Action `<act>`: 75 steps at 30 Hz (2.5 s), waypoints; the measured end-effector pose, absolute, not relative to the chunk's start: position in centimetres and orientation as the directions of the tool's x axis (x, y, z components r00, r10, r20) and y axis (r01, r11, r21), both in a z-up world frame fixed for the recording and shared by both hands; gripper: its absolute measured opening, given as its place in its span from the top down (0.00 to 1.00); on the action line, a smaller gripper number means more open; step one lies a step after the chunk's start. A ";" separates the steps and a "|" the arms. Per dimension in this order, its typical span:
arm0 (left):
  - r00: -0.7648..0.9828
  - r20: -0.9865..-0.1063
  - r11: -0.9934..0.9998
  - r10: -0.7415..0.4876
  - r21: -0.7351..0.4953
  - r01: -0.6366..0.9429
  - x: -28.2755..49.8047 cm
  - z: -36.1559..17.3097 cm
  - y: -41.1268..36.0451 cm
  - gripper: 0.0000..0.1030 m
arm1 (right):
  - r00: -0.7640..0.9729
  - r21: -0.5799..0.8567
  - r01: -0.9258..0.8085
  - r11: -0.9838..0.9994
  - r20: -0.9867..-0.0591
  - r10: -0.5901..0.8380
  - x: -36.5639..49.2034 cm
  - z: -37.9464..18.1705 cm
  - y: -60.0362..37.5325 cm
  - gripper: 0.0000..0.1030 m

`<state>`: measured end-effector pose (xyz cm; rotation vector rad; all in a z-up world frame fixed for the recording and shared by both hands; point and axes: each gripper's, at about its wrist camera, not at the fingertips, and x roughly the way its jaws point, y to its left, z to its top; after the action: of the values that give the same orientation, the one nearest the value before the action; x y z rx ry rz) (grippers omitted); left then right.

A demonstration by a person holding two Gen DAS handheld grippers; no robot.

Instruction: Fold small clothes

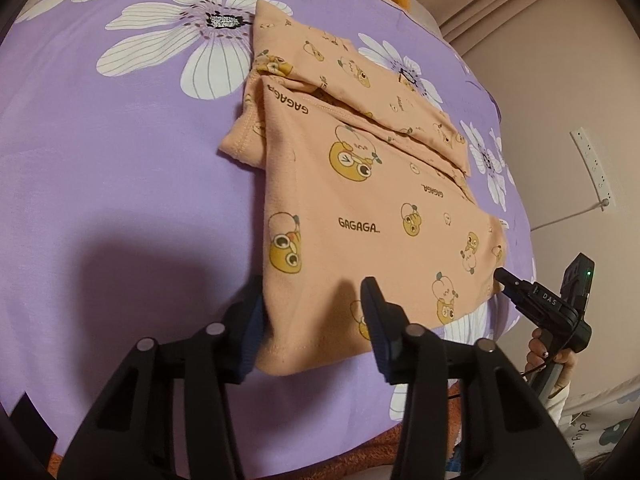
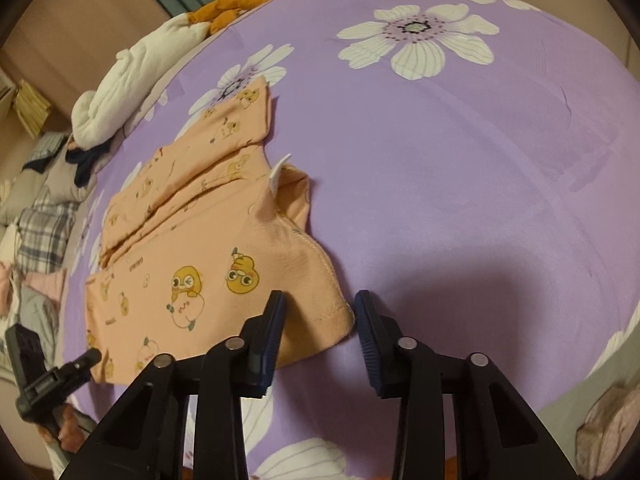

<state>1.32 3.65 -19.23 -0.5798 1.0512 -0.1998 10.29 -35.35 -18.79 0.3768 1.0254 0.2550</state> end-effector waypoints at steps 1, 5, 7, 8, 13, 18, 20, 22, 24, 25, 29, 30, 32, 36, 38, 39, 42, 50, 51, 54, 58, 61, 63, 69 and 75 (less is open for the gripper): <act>0.495 -0.759 0.835 -0.423 -0.539 -0.112 1.3 -19.2 3.6 0.66 | 0.499 0.416 -0.034 0.909 -0.780 0.376 10.3 -18.8 -35.3 0.68; 0.491 -0.773 0.848 -0.401 -0.517 -0.121 1.3 -19.6 3.4 0.93 | 0.495 0.414 -0.047 0.909 -0.781 0.382 10.3 -18.9 -35.1 0.82; 0.490 -0.778 0.852 -0.393 -0.508 -0.123 1.3 -19.6 3.2 0.95 | 0.495 0.412 -0.057 0.910 -0.779 0.384 10.2 -18.8 -34.9 0.87; 0.496 -0.778 0.853 -0.386 -0.506 -0.128 1.2 -19.5 3.2 0.95 | 0.496 0.412 -0.060 0.909 -0.778 0.385 10.1 -18.8 -34.8 0.88; 0.518 -0.763 0.842 -0.386 -0.521 -0.141 0.8 -18.6 3.4 0.96 | 0.509 0.396 -0.070 0.915 -0.775 0.374 9.8 -18.1 -34.5 0.90; 0.573 -0.726 0.848 -0.380 -0.521 -0.098 0.3 -15.9 3.5 0.96 | 0.541 0.414 -0.078 0.907 -0.747 0.387 9.4 -16.6 -34.8 0.90; 0.585 -0.712 0.846 -0.388 -0.528 -0.081 0.1 -15.1 3.4 0.96 | 0.554 0.436 -0.090 0.896 -0.725 0.408 9.2 -15.8 -34.8 0.90; 0.595 -0.696 0.838 -0.403 -0.542 -0.065 0.0 -14.0 3.3 0.96 | 0.569 0.432 -0.098 0.897 -0.715 0.406 9.0 -15.0 -34.7 0.90; 0.604 -0.688 0.841 -0.403 -0.539 -0.052 0.0 -12.9 3.3 0.96 | 0.586 0.436 -0.111 0.893 -0.698 0.413 8.8 -13.9 -34.6 0.90; 0.610 -0.682 0.840 -0.404 -0.540 -0.047 0.0 -12.5 3.3 0.96 | 0.592 0.440 -0.118 0.890 -0.689 0.419 8.7 -13.5 -34.6 0.90; 0.667 -0.611 0.822 -0.427 -0.570 0.004 -0.1 -9.1 4.1 0.96 | 0.638 0.462 -0.175 0.869 -0.619 0.457 8.1 -10.4 -34.7 0.90; 0.678 -0.600 0.821 -0.425 -0.571 0.010 -0.1 -8.4 4.2 0.96 | 0.649 0.468 -0.185 0.864 -0.602 0.465 8.0 -9.7 -34.8 0.90; 0.701 -0.576 0.820 -0.420 -0.572 0.021 -0.4 -6.7 4.8 0.96 | 0.672 0.482 -0.205 0.852 -0.563 0.481 7.6 -8.2 -35.1 0.90; 0.738 -0.527 0.812 -0.422 -0.581 0.049 -1.3 -4.2 5.7 0.96 | 0.706 0.511 -0.243 0.825 -0.490 0.512 6.7 -5.9 -35.7 0.90; 0.747 -0.517 0.809 -0.418 -0.586 0.047 -1.6 -3.5 6.0 0.96 | 0.720 0.520 -0.255 0.816 -0.462 0.519 6.2 -5.0 -35.8 0.90; 0.749 -0.514 0.806 -0.419 -0.590 0.045 -1.7 -3.3 6.2 0.96 | 0.723 0.524 -0.259 0.811 -0.452 0.523 6.0 -4.7 -35.9 0.90; 0.751 -0.500 0.789 -0.431 -0.612 0.046 -2.1 -3.1 6.6 0.96 | 0.730 0.536 -0.269 0.800 -0.428 0.533 5.6 -4.3 -36.0 0.90; 0.739 -0.506 0.769 -0.444 -0.638 0.026 -1.2 -2.9 7.3 0.96 | 0.736 0.540 -0.286 0.792 -0.406 0.542 6.3 -3.3 -36.0 0.90; 0.738 -0.507 0.766 -0.446 -0.642 0.022 -0.9 -2.9 7.4 0.96 | 0.736 0.538 -0.286 0.793 -0.406 0.542 6.6 -3.2 -35.9 0.90; 0.727 -0.512 0.754 -0.457 -0.657 0.011 0.2 -3.3 7.7 0.96 | 0.730 0.541 -0.281 0.793 -0.415 0.542 7.7 -3.3 -35.6 0.90; 0.709 -0.524 0.731 -0.472 -0.682 -0.018 2.1 -4.1 8.4 0.96 | 0.721 0.544 -0.267 0.795 -0.435 0.539 9.5 -3.6 -35.1 0.90; 0.700 -0.531 0.723 -0.477 -0.690 -0.031 3.6 -4.6 8.8 0.96 | 0.717 0.541 -0.256 0.801 -0.449 0.533 10.6 -3.7 -34.7 0.90; 0.695 -0.538 0.720 -0.478 -0.693 -0.041 4.8 -4.9 9.1 0.96 | 0.712 0.542 -0.249 0.803 -0.460 0.531 11.6 -3.9 -34.5 0.90; 0.677 -0.580 0.737 -0.453 -0.671 -0.083 8.7 -6.2 9.7 0.96 | 0.700 0.523 -0.217 0.824 -0.505 0.505 15.1 -4.5 -33.2 0.90; 0.650 -0.622 0.748 -0.436 -0.652 -0.122 13.0 -7.9 10.2 0.95 | 0.678 0.494 -0.185 0.850 -0.562 0.474 19.2 -5.8 -31.7 0.90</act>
<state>12.96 10.24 -7.89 -0.7232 0.8619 -0.1975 19.20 -31.68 -5.76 0.4204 0.7395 0.3825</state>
